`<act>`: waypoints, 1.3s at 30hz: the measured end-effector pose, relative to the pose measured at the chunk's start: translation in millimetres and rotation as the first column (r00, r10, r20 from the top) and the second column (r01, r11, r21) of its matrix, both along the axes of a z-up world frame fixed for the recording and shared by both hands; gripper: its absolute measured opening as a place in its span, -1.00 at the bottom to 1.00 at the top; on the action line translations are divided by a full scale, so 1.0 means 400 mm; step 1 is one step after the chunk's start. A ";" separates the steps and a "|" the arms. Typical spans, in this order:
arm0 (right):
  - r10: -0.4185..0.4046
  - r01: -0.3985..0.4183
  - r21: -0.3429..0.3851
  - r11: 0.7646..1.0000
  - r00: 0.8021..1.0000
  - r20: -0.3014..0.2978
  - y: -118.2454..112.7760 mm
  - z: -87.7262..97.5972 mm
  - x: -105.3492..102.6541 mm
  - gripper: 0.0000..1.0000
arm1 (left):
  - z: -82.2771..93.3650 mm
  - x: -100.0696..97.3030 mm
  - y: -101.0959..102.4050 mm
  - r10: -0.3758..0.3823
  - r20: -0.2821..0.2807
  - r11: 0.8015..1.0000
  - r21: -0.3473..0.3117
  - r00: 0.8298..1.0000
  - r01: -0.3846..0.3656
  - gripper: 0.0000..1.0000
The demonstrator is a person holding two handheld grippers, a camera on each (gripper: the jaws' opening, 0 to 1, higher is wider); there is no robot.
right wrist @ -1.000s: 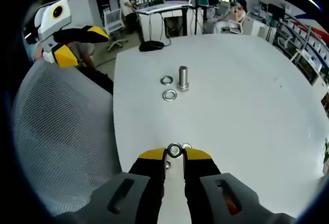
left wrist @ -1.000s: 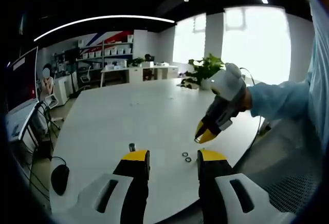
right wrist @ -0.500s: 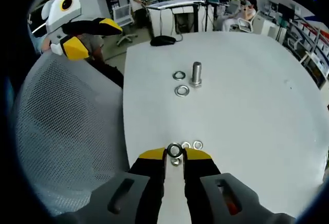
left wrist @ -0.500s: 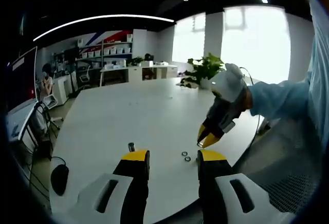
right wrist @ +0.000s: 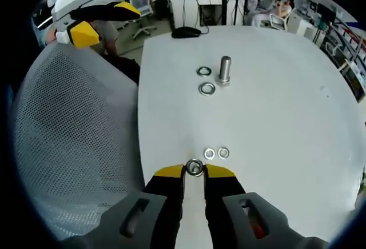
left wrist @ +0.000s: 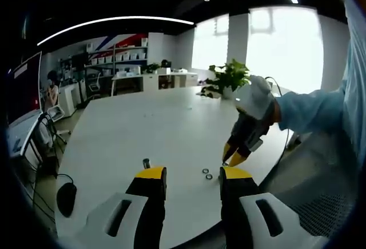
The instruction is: Place the washer onto the threaded stud by aligning its center hole with the stud, sliding it down to the base, and recovering from edge contact or off-axis alignment until the washer reaches the visible bottom stop.
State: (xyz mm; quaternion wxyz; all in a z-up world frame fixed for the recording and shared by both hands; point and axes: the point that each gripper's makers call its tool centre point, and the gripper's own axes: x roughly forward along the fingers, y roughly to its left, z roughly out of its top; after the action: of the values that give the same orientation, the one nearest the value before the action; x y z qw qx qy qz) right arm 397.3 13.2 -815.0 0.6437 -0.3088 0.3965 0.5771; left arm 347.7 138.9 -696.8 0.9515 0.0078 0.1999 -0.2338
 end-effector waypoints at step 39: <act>0.036 -0.034 -0.045 0.998 0.998 0.053 0.001 -0.008 0.004 -0.73 | -0.001 -0.001 0.000 0.001 -0.001 1.000 0.002 1.000 -0.001 -0.29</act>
State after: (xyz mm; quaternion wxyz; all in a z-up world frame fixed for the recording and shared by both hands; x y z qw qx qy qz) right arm 398.8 13.5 -818.4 0.6370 -0.3451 0.3863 0.5708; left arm 347.3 139.0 -697.2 0.9515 0.0085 0.2004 -0.2332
